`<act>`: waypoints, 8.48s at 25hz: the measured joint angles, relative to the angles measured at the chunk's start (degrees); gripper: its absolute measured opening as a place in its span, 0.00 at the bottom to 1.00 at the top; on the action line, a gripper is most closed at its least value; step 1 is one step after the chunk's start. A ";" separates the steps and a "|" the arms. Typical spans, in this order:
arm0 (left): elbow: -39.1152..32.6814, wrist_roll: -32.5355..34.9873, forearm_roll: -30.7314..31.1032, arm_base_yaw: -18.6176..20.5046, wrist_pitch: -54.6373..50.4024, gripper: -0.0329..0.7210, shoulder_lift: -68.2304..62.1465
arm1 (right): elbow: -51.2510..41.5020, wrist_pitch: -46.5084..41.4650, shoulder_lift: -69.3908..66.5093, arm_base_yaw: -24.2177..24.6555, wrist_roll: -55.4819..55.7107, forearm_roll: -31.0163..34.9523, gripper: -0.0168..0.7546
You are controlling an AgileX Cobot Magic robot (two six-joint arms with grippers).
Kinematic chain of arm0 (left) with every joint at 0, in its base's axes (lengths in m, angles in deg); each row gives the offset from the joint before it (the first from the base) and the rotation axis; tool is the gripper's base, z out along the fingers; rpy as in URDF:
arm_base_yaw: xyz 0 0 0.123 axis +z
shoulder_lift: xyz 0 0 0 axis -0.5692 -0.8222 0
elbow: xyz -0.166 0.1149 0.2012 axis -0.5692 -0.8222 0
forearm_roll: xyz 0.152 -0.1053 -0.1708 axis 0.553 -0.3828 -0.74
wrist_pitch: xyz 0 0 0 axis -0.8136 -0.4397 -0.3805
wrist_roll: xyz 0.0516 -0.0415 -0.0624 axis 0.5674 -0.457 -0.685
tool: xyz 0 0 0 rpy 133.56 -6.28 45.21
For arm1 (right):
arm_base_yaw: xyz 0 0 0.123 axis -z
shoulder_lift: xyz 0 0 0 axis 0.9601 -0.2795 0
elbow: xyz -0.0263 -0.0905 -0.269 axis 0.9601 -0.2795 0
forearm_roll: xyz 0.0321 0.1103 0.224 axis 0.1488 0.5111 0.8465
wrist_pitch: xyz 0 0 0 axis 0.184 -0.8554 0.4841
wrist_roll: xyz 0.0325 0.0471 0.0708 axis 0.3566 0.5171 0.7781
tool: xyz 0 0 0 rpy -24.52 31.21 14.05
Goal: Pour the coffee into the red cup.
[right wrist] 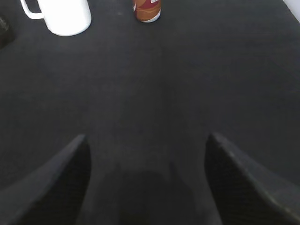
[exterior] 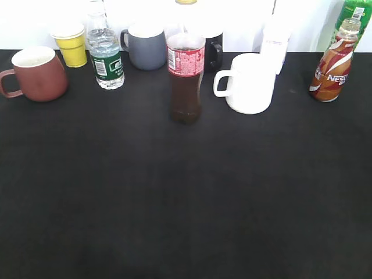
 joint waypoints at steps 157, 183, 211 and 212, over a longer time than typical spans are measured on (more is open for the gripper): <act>-9.49 -8.77 34.59 -4.28 118.67 0.12 -79.90 | 24.96 116.64 -124.93 0.00 1.66 -4.77 0.86; -9.49 -8.77 39.49 -4.28 120.75 0.12 -79.90 | 13.78 103.46 -91.09 -12.32 12.58 -23.41 0.71; -6.59 -11.27 47.59 -13.30 123.93 0.12 -87.68 | 13.78 99.43 -91.02 -37.81 -30.89 -24.31 0.71; -6.59 -10.90 47.59 -14.30 123.54 0.12 -87.83 | 13.78 99.43 -91.02 -37.81 -32.56 -24.31 0.71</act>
